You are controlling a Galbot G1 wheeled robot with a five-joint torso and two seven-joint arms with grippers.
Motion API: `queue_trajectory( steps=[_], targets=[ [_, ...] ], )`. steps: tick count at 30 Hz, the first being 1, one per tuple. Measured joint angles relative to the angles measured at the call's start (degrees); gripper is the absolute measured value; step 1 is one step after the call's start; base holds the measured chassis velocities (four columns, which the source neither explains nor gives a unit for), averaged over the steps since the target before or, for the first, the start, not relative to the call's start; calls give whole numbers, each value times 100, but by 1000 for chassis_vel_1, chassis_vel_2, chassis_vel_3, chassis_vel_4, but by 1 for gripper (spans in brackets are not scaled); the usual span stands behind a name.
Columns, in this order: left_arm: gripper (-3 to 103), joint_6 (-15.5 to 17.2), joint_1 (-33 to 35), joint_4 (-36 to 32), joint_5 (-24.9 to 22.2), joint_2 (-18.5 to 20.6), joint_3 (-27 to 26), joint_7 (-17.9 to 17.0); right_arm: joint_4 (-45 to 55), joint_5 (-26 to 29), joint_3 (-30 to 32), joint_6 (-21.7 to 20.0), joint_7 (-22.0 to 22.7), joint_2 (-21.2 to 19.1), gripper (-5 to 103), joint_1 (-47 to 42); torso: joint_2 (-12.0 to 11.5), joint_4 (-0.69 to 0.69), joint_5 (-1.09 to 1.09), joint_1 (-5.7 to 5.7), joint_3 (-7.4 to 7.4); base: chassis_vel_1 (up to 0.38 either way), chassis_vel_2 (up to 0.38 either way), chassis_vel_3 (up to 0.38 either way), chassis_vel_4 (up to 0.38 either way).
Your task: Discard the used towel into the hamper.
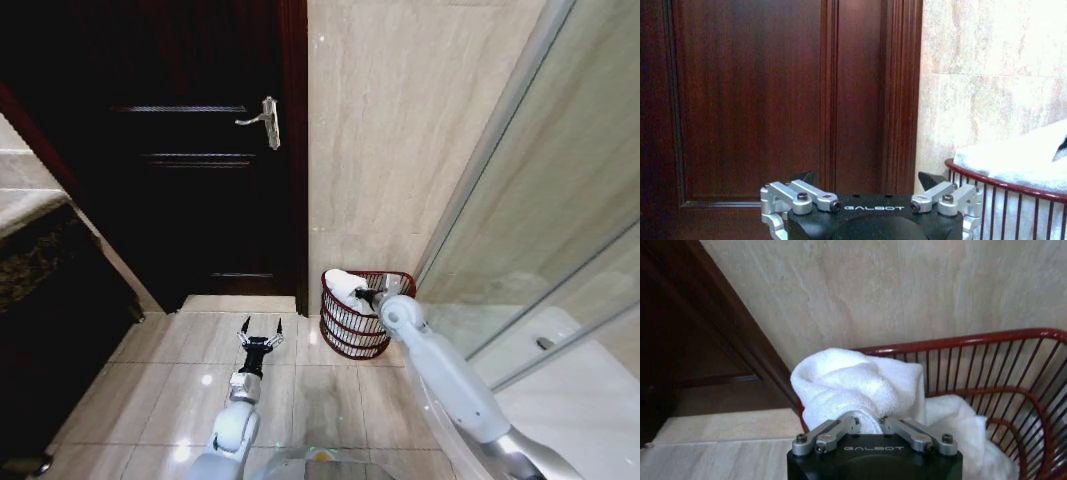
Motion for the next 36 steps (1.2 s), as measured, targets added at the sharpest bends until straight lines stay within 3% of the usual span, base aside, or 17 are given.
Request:
queue_trajectory(
  steps=[7,31,34,36],
  targets=[
    [100,8,20,0,-41,3,-10,2,-172,496,-261,-28,258,-23,6,227,0,1,0,0,0,0,0,0,0],
    [100,-20,130,-107,162,-118,46,-23,300,509,-117,-10,212,-167,6,-207,0,0,0,1,1,-24,27,27,-24],
    [100,-30,150,-107,168,-134,47,-27,371,646,-184,-9,325,-170,6,-224,0,0,0,1,1,0,0,0,0],
    [100,-45,175,-108,177,-160,45,-31,385,1063,-254,-9,594,-164,6,-129,0,0,0,0,1,0,0,0,0]
  ],
)
